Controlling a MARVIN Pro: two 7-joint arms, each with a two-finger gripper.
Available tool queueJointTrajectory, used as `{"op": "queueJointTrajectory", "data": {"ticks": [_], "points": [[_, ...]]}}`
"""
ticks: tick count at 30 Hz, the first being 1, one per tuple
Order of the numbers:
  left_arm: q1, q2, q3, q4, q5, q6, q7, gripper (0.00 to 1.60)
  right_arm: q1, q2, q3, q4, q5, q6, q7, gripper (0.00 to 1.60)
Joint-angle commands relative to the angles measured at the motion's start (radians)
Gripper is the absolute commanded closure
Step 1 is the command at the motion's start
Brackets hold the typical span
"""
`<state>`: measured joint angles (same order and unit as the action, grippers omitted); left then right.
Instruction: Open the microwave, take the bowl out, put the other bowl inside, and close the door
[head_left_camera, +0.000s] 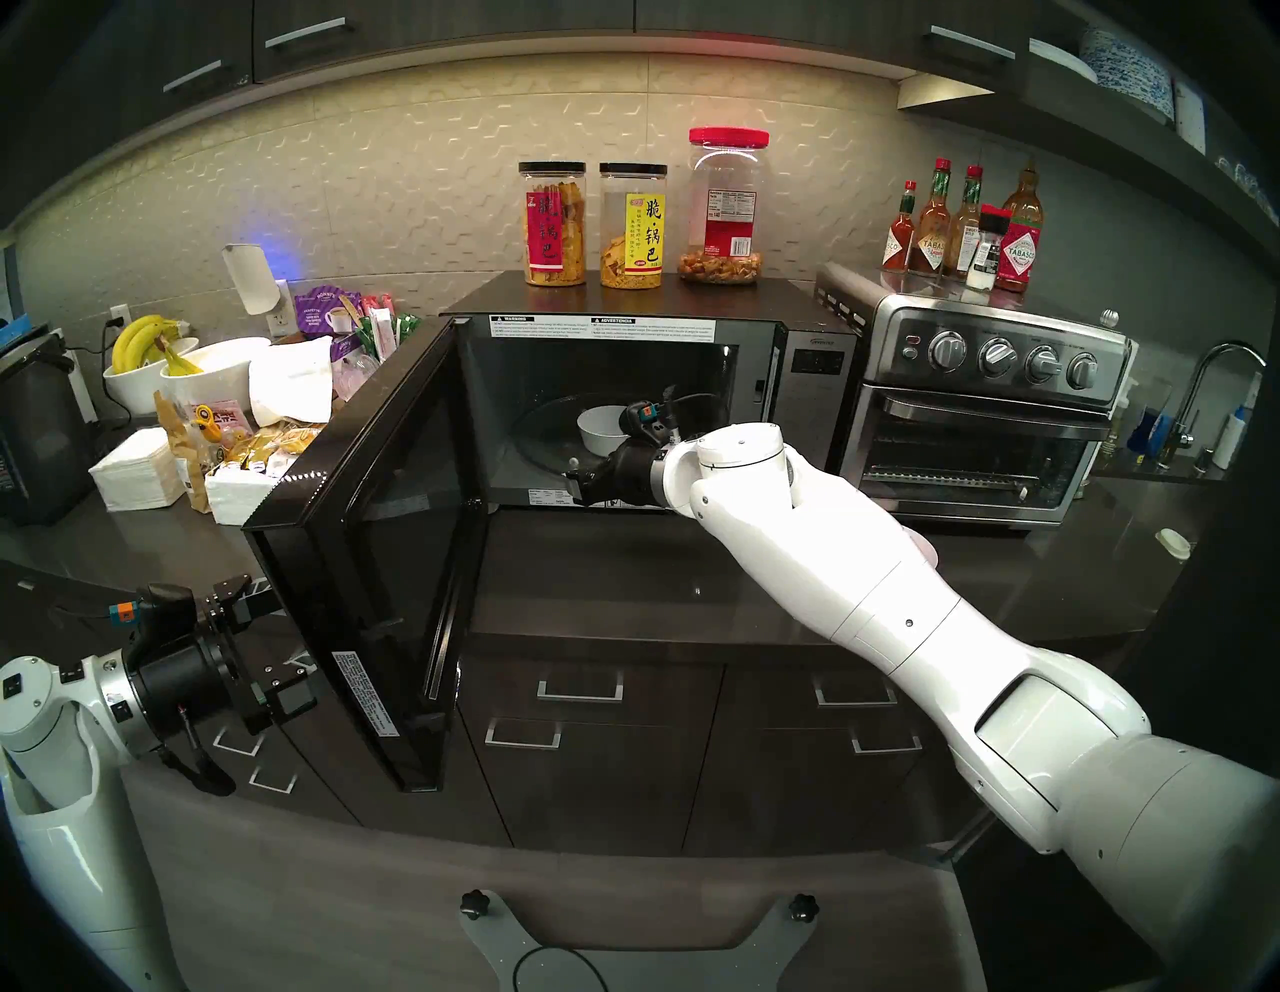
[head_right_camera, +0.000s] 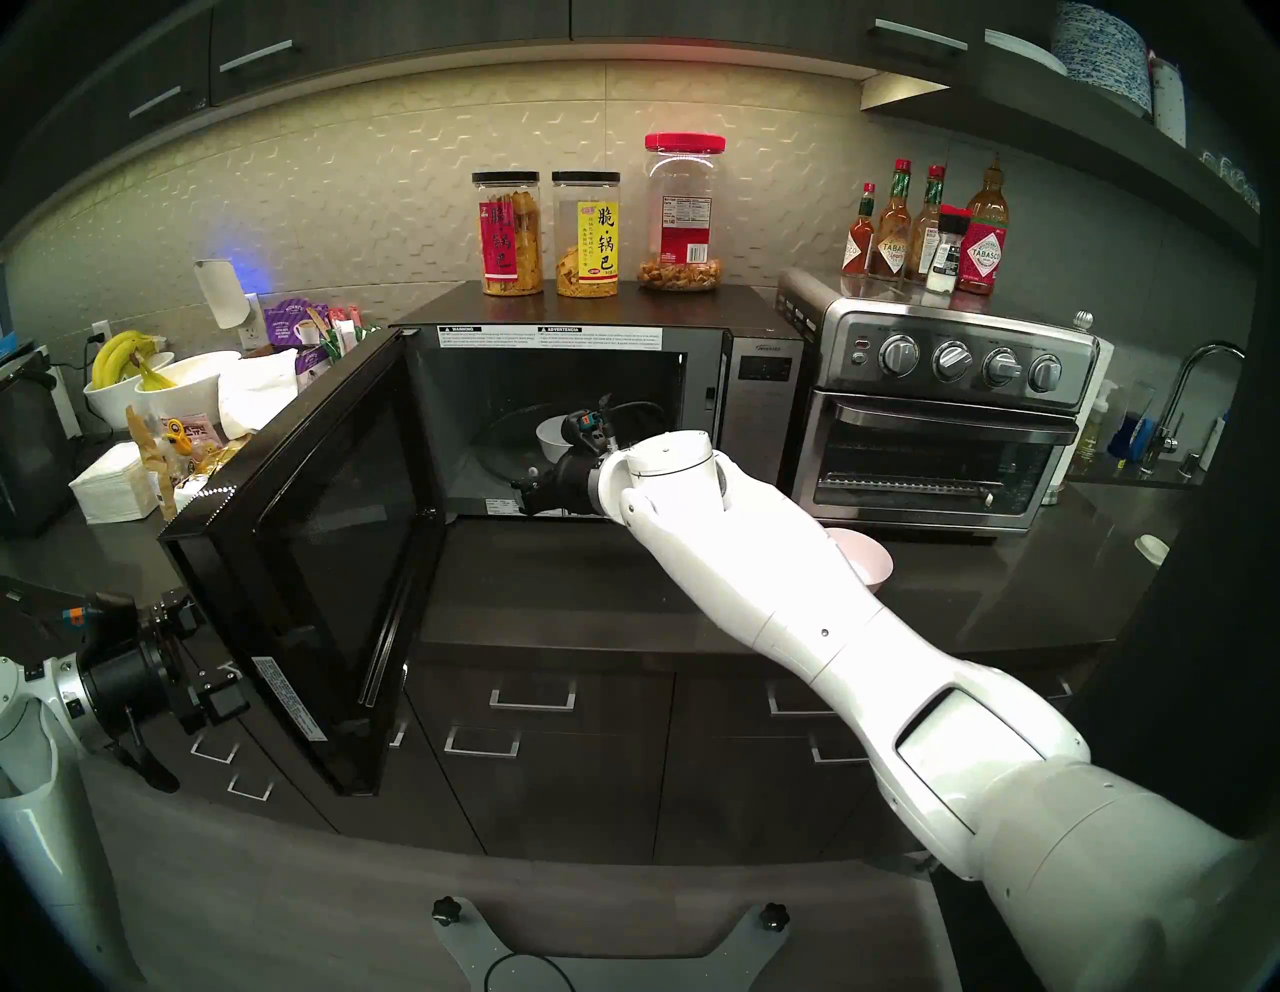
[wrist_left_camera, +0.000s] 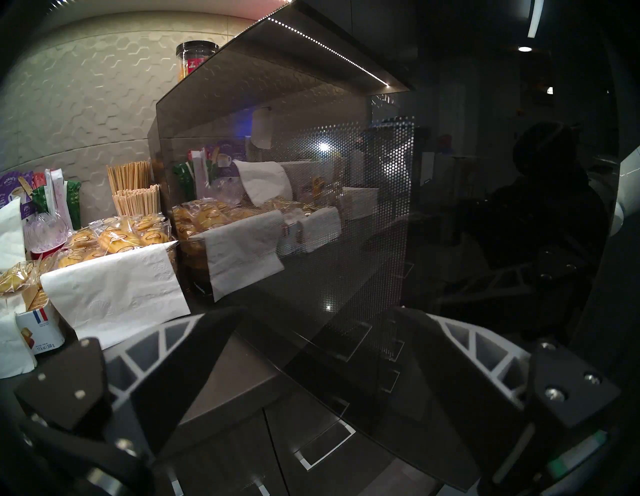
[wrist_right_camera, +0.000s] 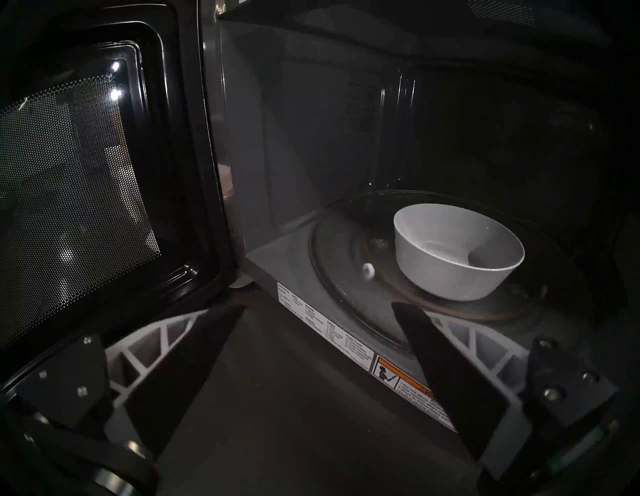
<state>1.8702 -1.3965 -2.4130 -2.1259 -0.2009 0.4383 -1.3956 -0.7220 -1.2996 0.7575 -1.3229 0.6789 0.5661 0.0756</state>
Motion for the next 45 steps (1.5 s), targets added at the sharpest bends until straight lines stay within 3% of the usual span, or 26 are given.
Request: {"op": "queueJointTrajectory", "data": {"ticks": [1, 23, 45], "points": [[0.002, 0.003, 0.000, -0.015, -0.005, -0.001, -0.008, 0.00, 0.020, -0.014, 0.014, -0.010, 0.002, -0.009, -0.001, 0.00], [0.002, 0.003, 0.000, -0.015, -0.005, -0.001, -0.009, 0.00, 0.016, -0.019, 0.022, -0.008, -0.010, -0.006, 0.004, 0.00], [0.001, 0.003, 0.001, -0.015, -0.004, -0.001, -0.008, 0.00, 0.066, -0.124, 0.005, 0.110, -0.064, -0.009, -0.048, 0.00]]}}
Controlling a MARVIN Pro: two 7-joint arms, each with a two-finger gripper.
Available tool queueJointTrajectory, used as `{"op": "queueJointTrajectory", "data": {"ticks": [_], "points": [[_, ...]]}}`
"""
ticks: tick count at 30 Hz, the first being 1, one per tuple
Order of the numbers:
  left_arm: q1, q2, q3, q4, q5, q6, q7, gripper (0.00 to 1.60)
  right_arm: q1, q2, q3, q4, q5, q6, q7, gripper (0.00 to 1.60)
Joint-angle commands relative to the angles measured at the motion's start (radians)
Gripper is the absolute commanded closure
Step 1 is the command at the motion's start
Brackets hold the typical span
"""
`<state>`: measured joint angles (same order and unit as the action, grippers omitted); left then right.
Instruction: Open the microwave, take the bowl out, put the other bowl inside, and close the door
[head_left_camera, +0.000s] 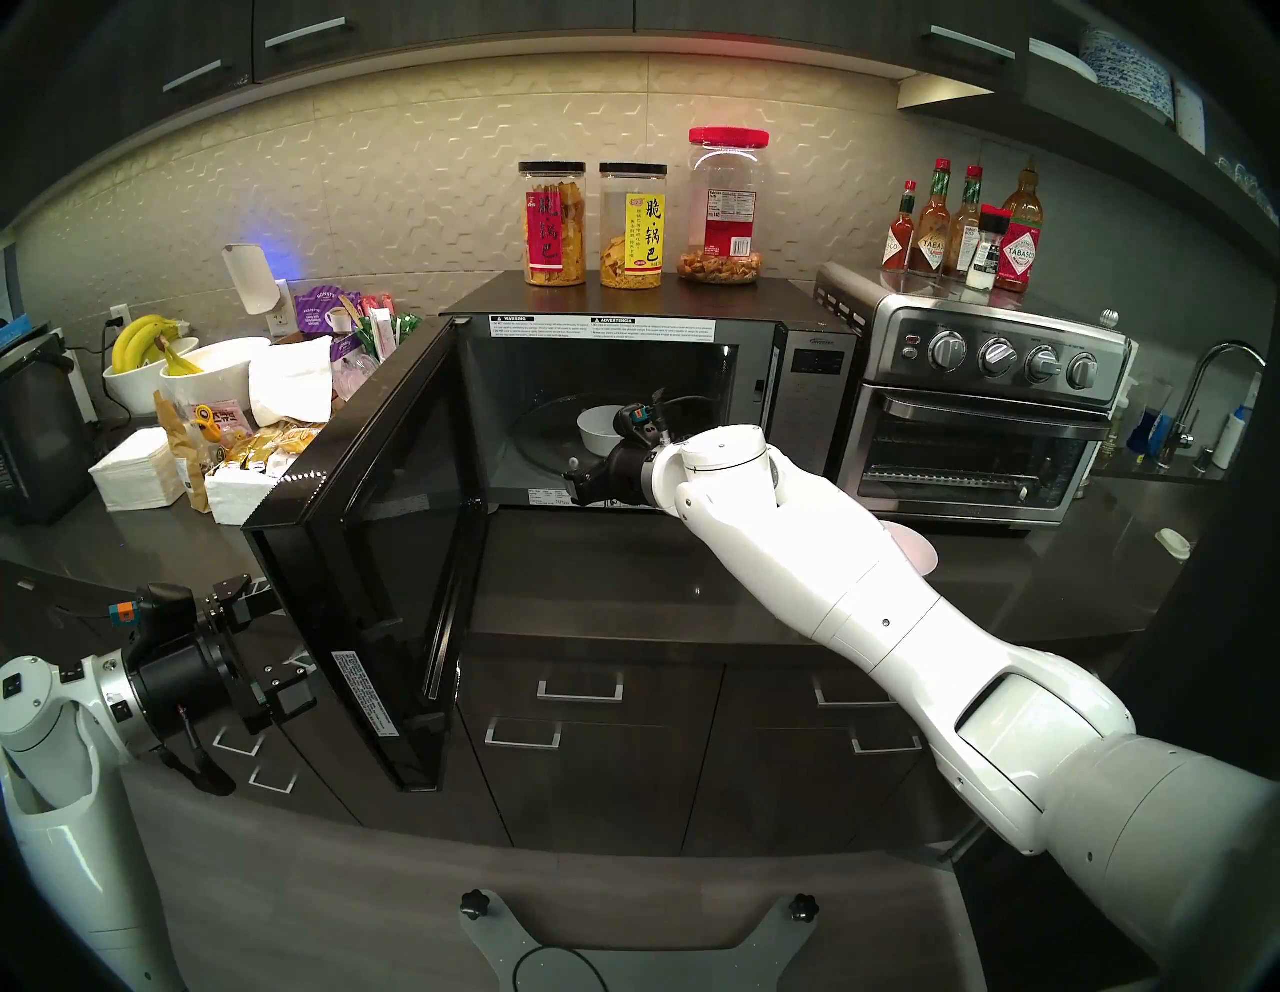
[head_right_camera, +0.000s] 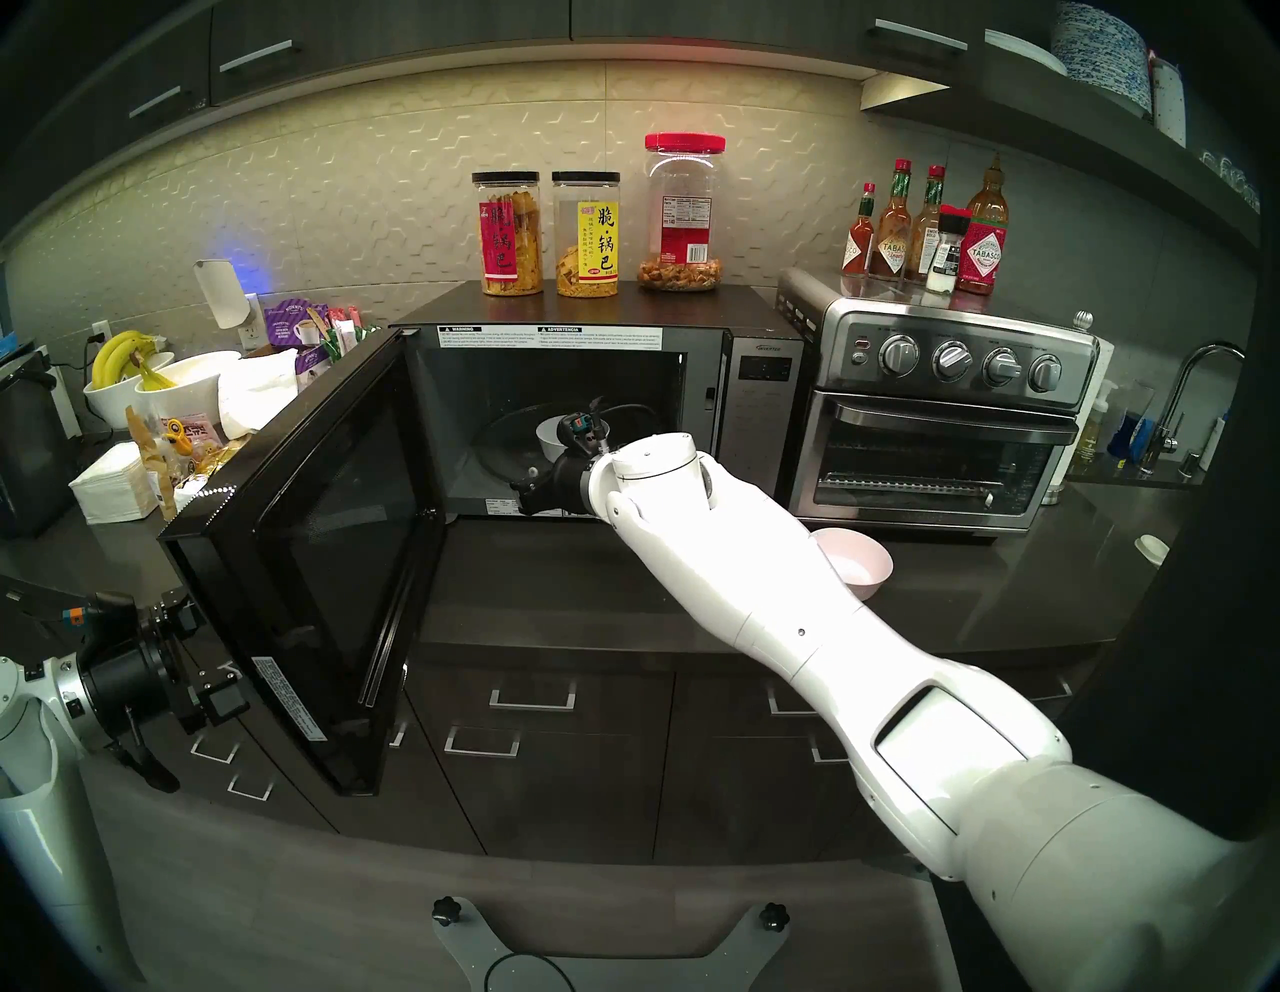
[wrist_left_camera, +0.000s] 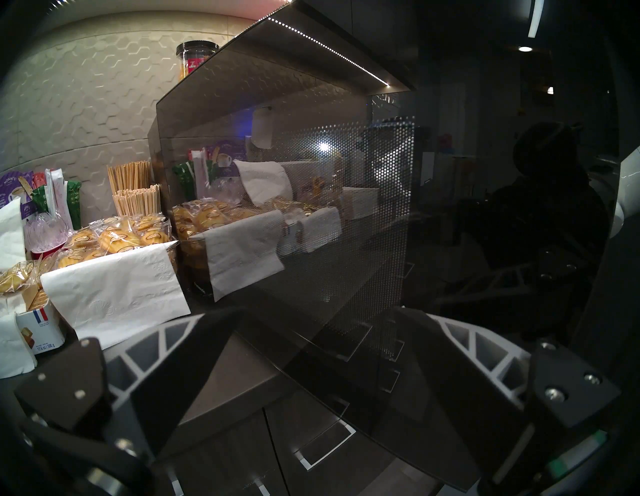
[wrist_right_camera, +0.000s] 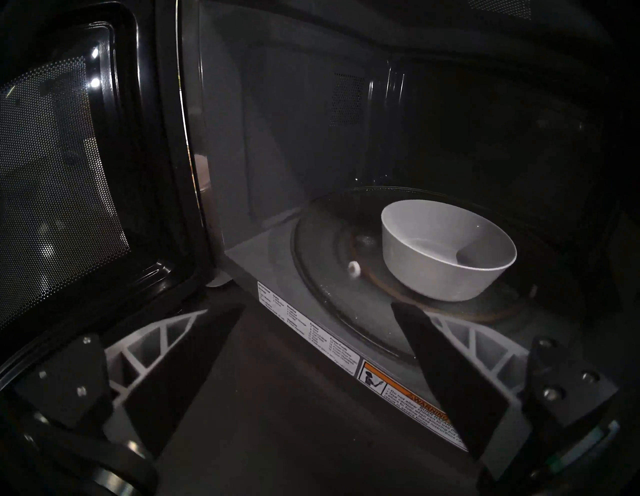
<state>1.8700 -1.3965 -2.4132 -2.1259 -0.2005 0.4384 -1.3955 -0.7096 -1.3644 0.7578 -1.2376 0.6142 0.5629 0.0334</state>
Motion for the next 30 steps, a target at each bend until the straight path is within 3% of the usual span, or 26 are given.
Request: {"op": "queueJointTrajectory", "data": {"ticks": [1, 30], "points": [[0.002, 0.003, 0.001, -0.014, -0.005, -0.001, -0.008, 0.00, 0.058, -0.066, 0.005, 0.033, -0.001, -0.007, -0.006, 0.00], [0.001, 0.002, 0.001, -0.014, -0.004, -0.001, -0.008, 0.00, 0.146, -0.193, 0.016, 0.239, -0.050, -0.072, -0.016, 0.00]]}}
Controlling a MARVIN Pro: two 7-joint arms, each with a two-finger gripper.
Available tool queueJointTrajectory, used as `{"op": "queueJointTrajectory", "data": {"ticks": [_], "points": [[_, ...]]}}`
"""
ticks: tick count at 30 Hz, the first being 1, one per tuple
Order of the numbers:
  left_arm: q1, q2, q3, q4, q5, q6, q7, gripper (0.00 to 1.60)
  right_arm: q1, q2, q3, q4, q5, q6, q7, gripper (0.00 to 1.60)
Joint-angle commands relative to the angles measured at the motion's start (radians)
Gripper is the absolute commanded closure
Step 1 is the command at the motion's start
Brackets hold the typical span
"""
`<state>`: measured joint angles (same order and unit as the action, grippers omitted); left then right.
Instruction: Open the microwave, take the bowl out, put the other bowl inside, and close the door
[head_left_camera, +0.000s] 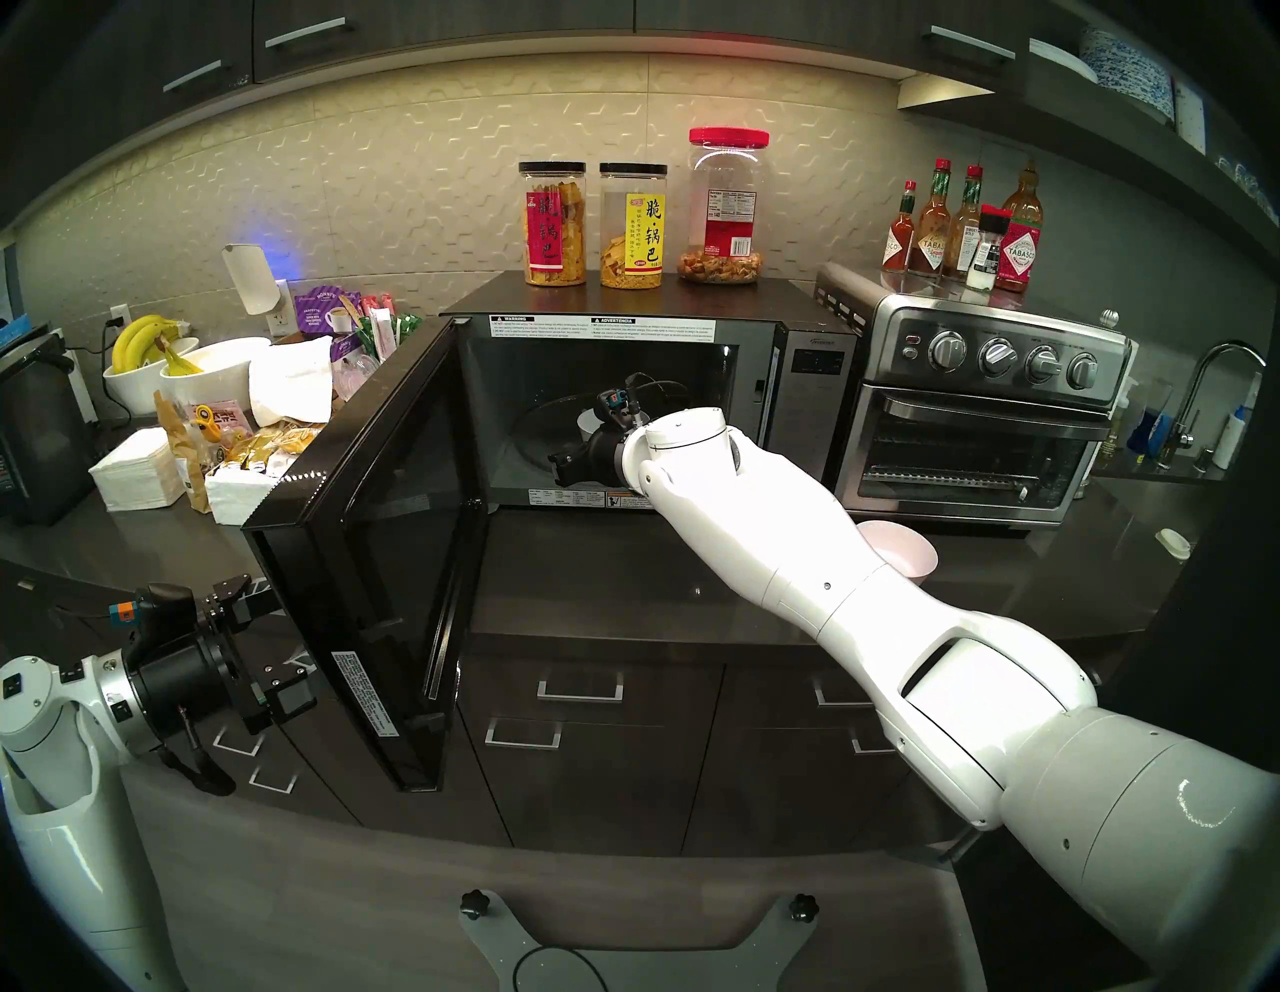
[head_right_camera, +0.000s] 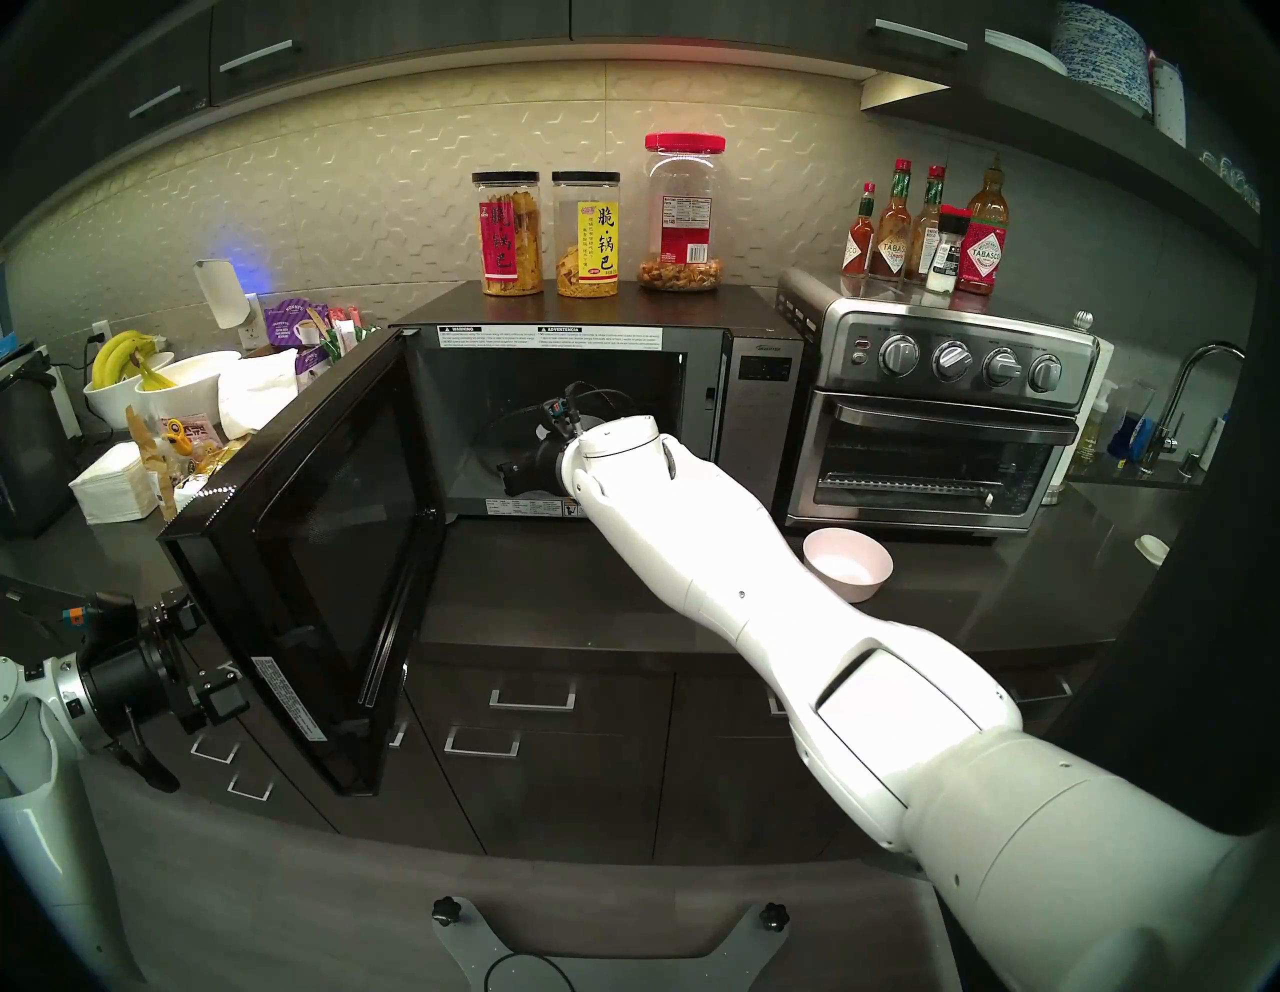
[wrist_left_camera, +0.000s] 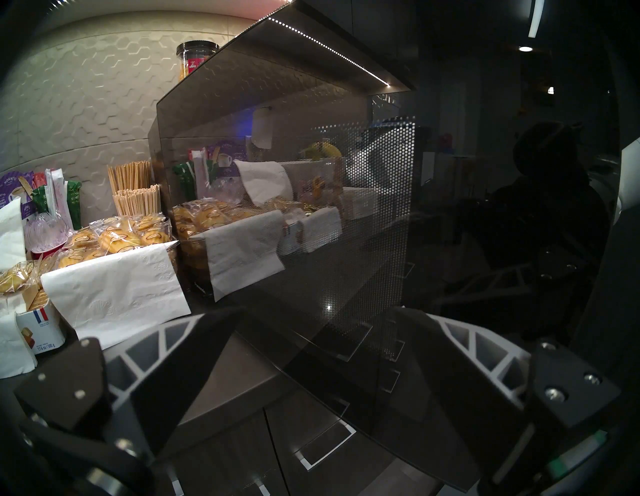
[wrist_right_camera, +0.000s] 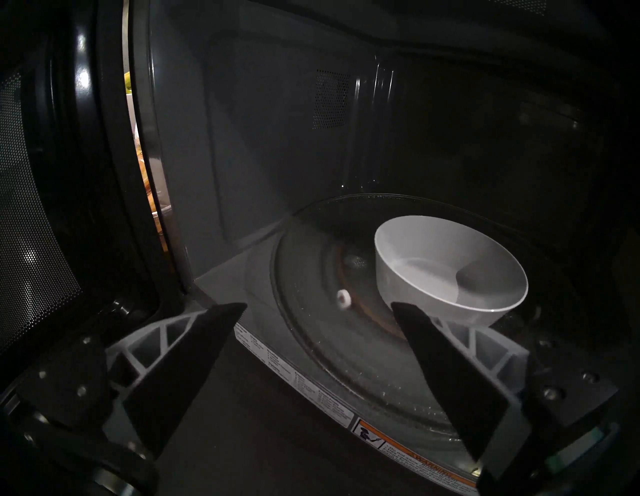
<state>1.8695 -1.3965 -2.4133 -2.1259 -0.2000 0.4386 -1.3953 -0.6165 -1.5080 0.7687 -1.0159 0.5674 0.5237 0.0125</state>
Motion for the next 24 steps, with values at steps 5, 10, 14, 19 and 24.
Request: {"op": "queueJointTrajectory", "data": {"ticks": [5, 10, 14, 19, 24], "points": [[0.002, 0.002, 0.001, -0.014, -0.005, -0.001, -0.008, 0.00, 0.068, -0.070, 0.007, 0.064, -0.013, -0.053, 0.005, 0.00], [0.002, 0.002, 0.001, -0.014, -0.005, -0.001, -0.008, 0.00, 0.088, -0.088, 0.003, 0.116, -0.034, -0.078, 0.005, 0.00], [0.002, 0.002, 0.001, -0.014, -0.005, -0.001, -0.008, 0.00, 0.097, -0.095, 0.002, 0.139, -0.041, -0.090, 0.010, 0.00], [0.002, 0.002, 0.001, -0.014, -0.005, -0.001, -0.008, 0.00, 0.108, -0.102, 0.004, 0.160, -0.055, -0.106, 0.018, 0.00], [0.002, 0.002, 0.001, -0.014, -0.005, -0.001, -0.008, 0.00, 0.119, -0.112, 0.018, 0.179, -0.053, -0.104, 0.030, 0.00]]}}
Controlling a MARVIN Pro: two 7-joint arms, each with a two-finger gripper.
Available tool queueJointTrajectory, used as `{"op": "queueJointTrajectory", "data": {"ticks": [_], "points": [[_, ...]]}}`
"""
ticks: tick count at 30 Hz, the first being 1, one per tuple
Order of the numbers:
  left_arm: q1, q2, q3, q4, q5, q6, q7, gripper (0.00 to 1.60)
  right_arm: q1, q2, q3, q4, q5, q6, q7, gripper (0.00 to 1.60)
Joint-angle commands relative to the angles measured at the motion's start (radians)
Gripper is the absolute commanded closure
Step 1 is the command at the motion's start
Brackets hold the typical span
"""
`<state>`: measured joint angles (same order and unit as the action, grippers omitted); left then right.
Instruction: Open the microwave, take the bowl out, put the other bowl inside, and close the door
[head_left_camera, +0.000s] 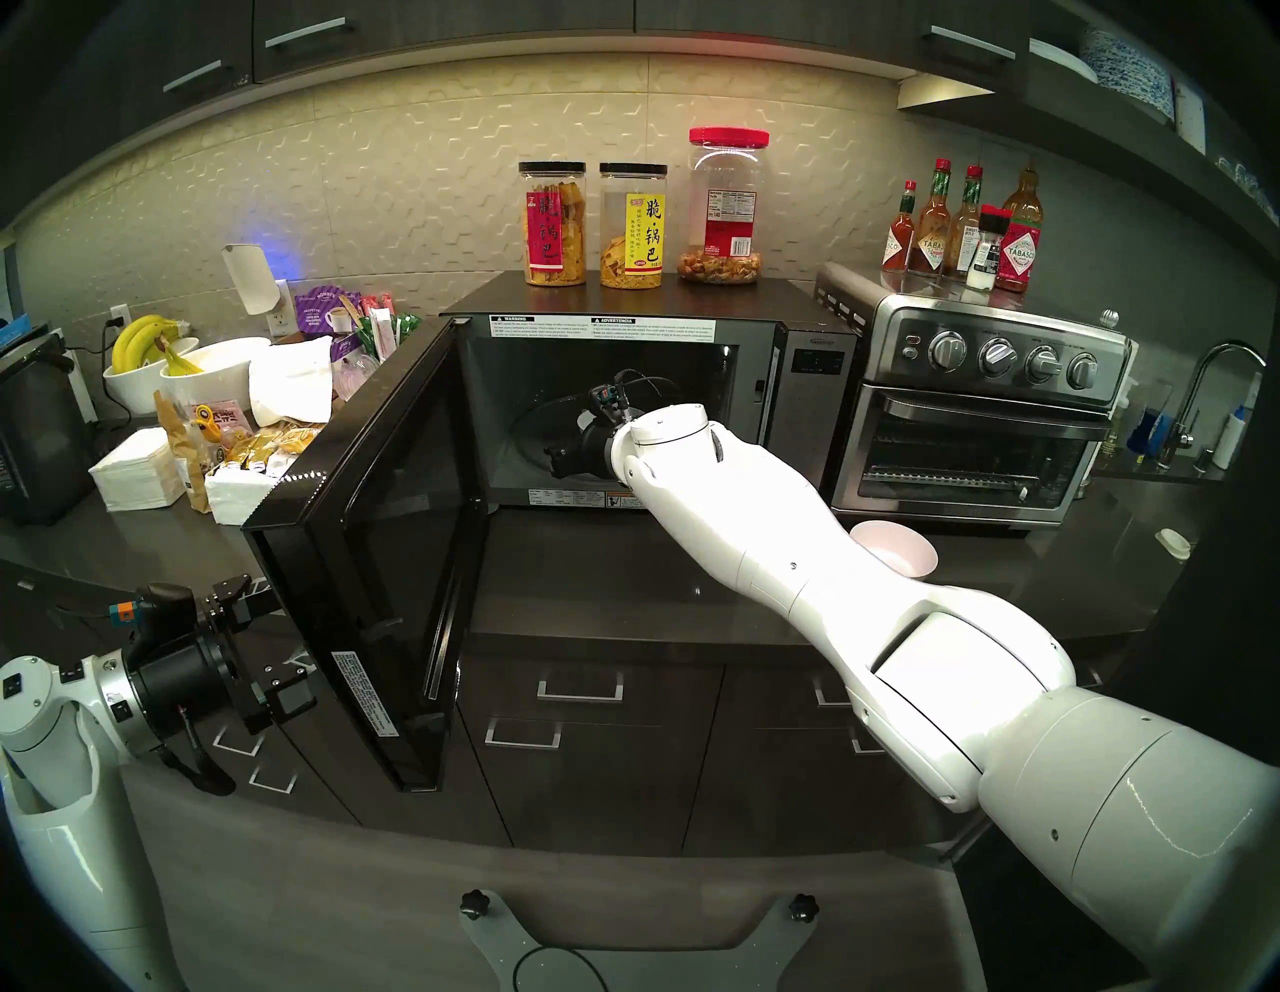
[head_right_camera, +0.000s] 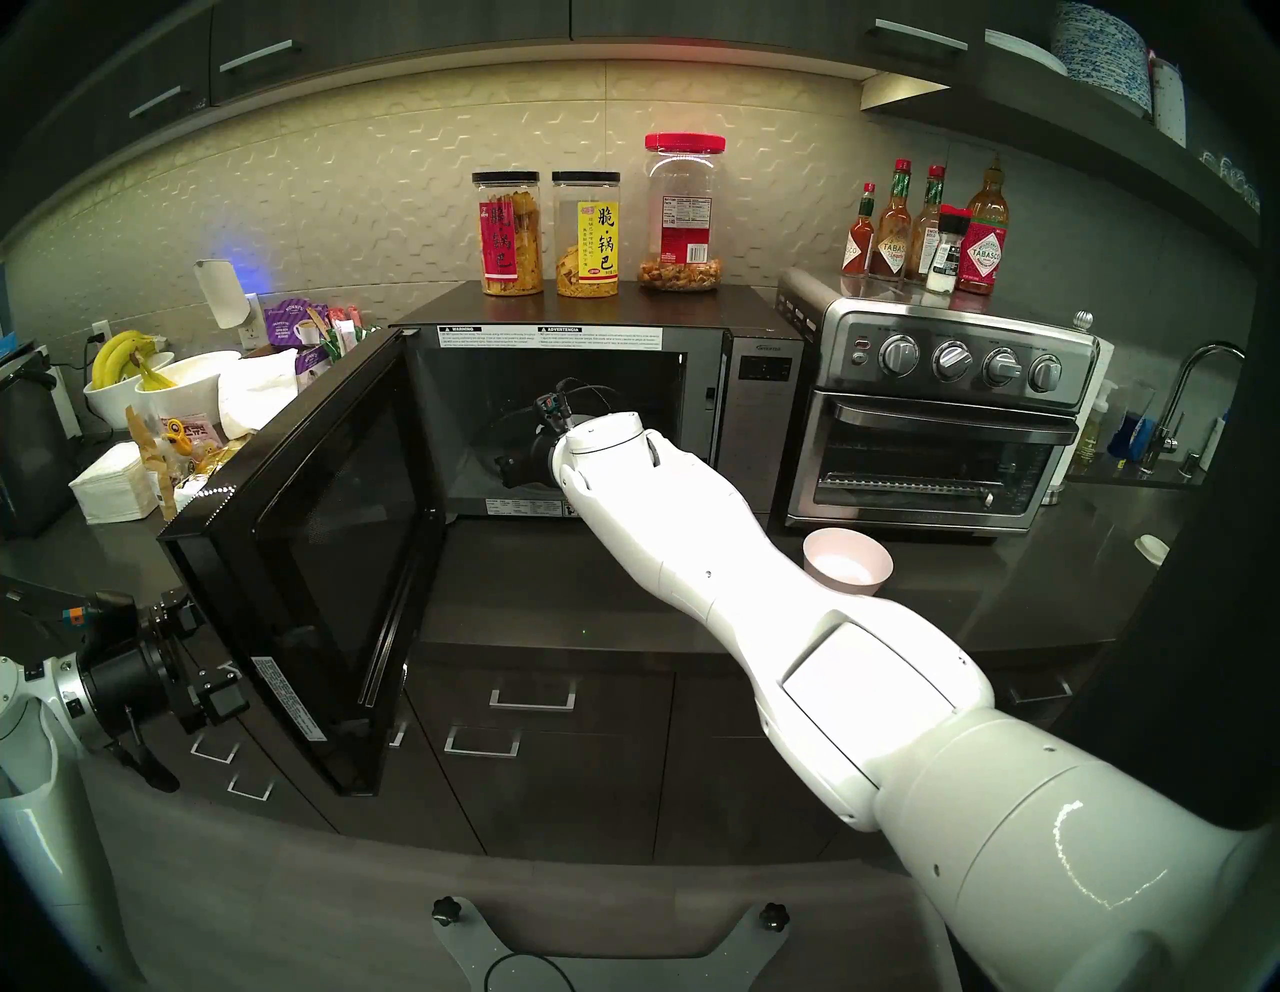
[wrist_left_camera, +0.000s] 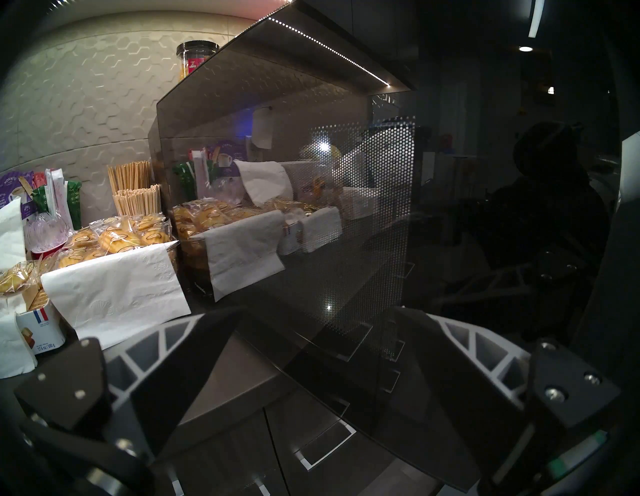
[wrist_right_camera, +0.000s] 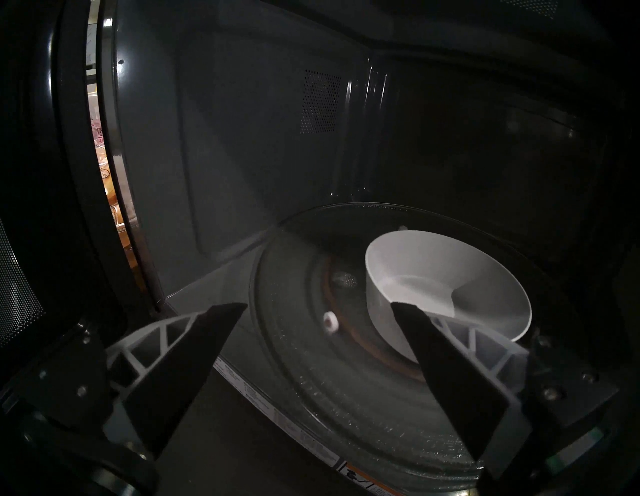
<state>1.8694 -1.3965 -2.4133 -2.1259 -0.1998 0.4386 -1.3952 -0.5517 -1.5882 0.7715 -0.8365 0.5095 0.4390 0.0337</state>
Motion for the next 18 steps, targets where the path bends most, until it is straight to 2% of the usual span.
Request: {"op": "queueJointTrajectory", "data": {"ticks": [1, 18], "points": [[0.002, 0.002, 0.001, -0.014, -0.005, -0.001, -0.008, 0.00, 0.057, -0.035, 0.021, 0.005, 0.010, -0.015, 0.010, 0.00], [0.002, 0.002, 0.001, -0.015, -0.005, -0.001, -0.009, 0.00, 0.104, -0.071, 0.043, 0.080, 0.009, 0.025, 0.024, 0.00]]}}
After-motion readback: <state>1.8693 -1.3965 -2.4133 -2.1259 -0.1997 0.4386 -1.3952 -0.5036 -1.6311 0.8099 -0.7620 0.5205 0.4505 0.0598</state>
